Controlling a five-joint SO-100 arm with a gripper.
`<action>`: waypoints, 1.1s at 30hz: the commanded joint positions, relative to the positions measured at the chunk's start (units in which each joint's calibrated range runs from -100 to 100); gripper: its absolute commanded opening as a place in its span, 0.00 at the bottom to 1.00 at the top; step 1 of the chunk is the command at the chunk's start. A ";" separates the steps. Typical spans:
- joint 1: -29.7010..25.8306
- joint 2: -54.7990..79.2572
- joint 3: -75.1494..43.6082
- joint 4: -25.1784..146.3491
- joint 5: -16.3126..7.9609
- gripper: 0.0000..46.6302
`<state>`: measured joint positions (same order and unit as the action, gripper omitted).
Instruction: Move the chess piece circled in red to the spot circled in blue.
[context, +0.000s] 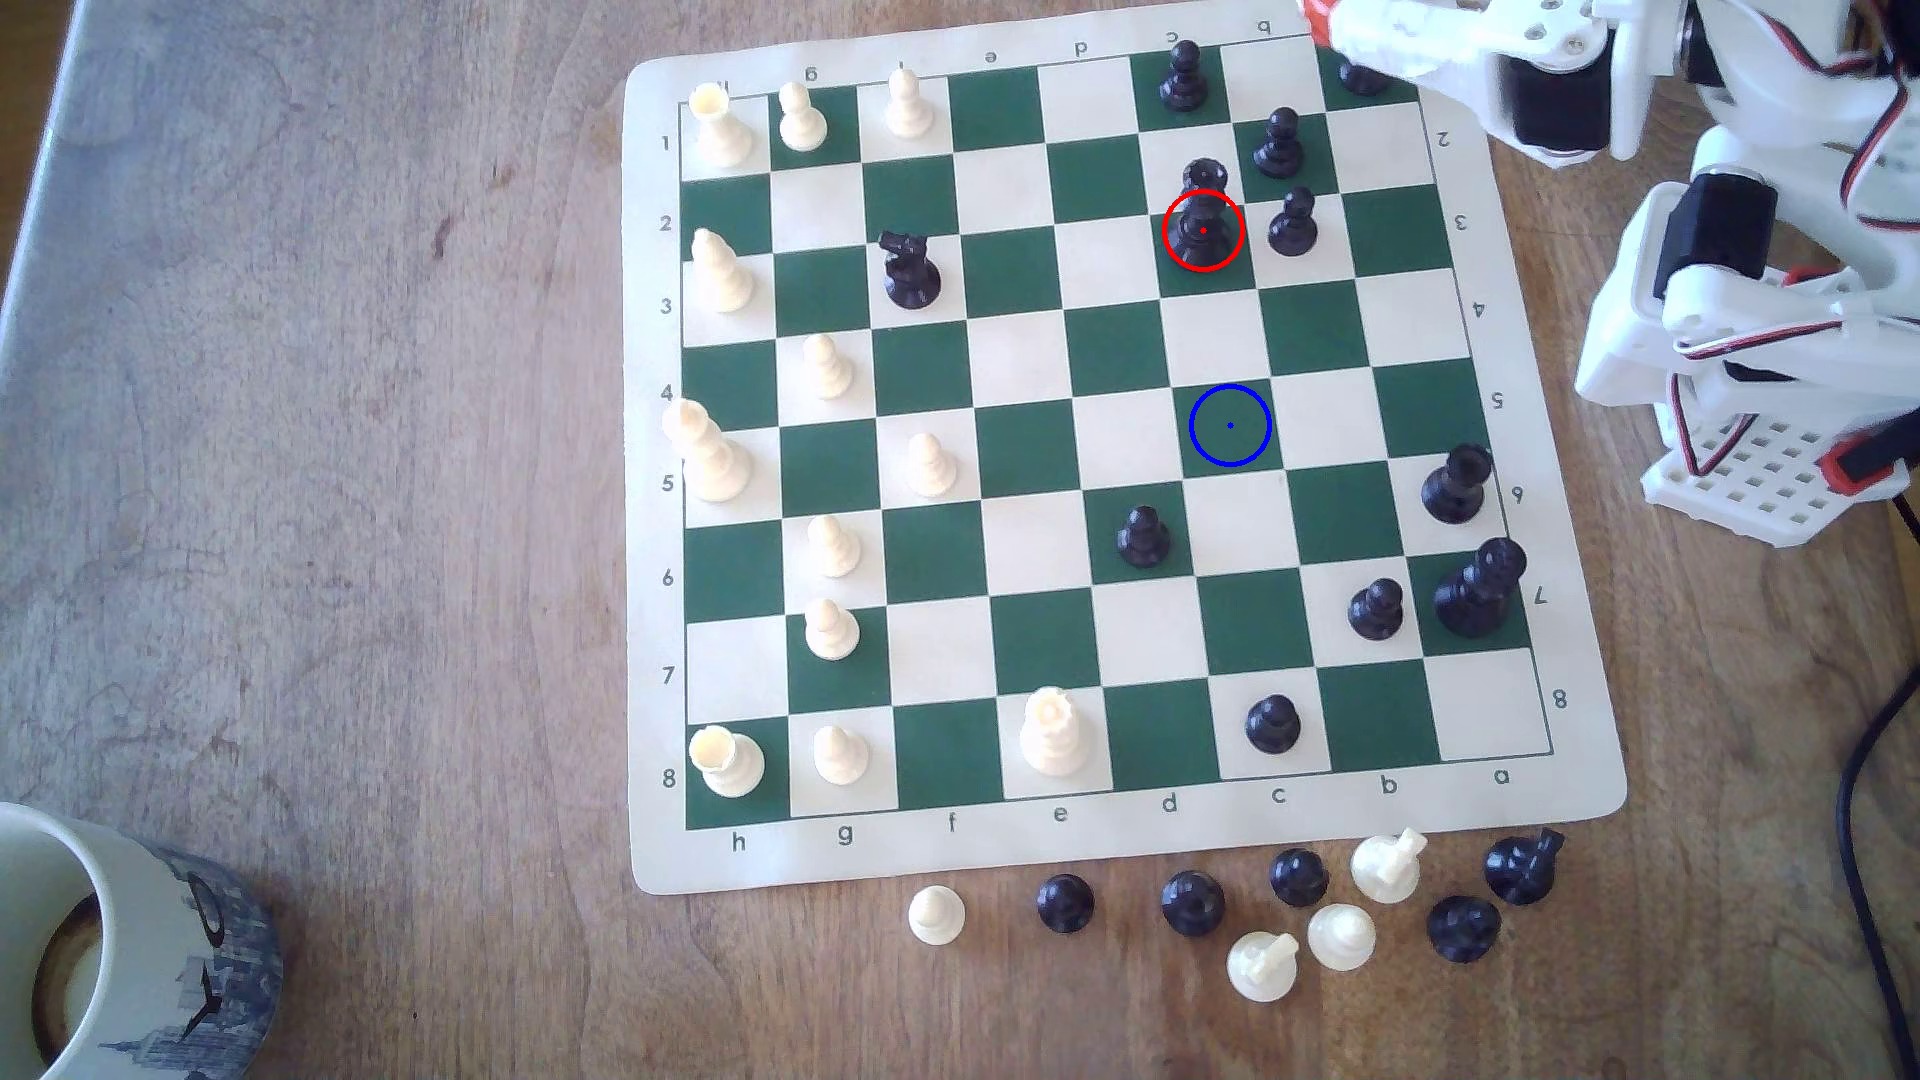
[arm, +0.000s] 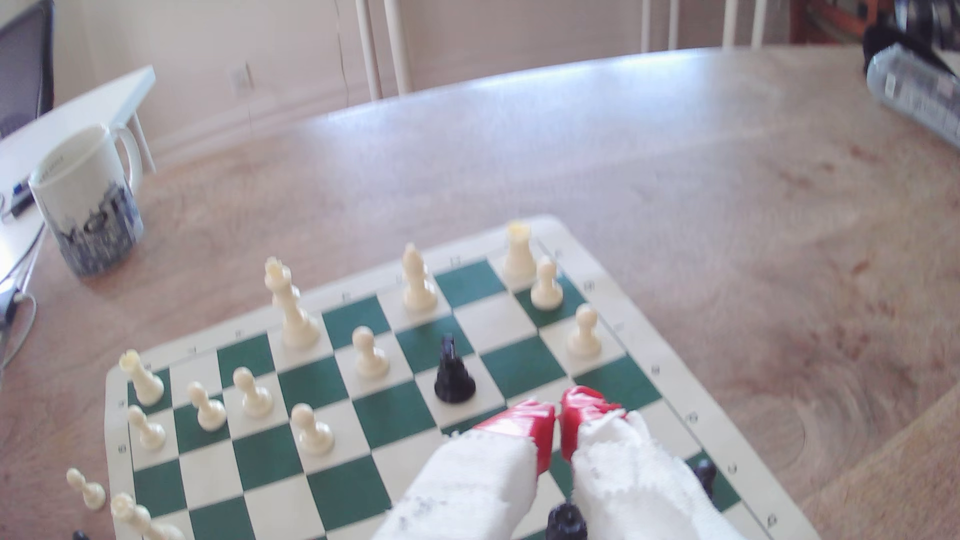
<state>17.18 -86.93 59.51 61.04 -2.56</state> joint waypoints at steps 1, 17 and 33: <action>0.45 13.16 -11.01 5.63 -0.39 0.01; 3.82 40.58 -24.15 9.73 -2.34 0.35; 5.15 55.35 -20.71 3.99 -1.90 0.32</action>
<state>22.35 -32.22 39.63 66.14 -4.57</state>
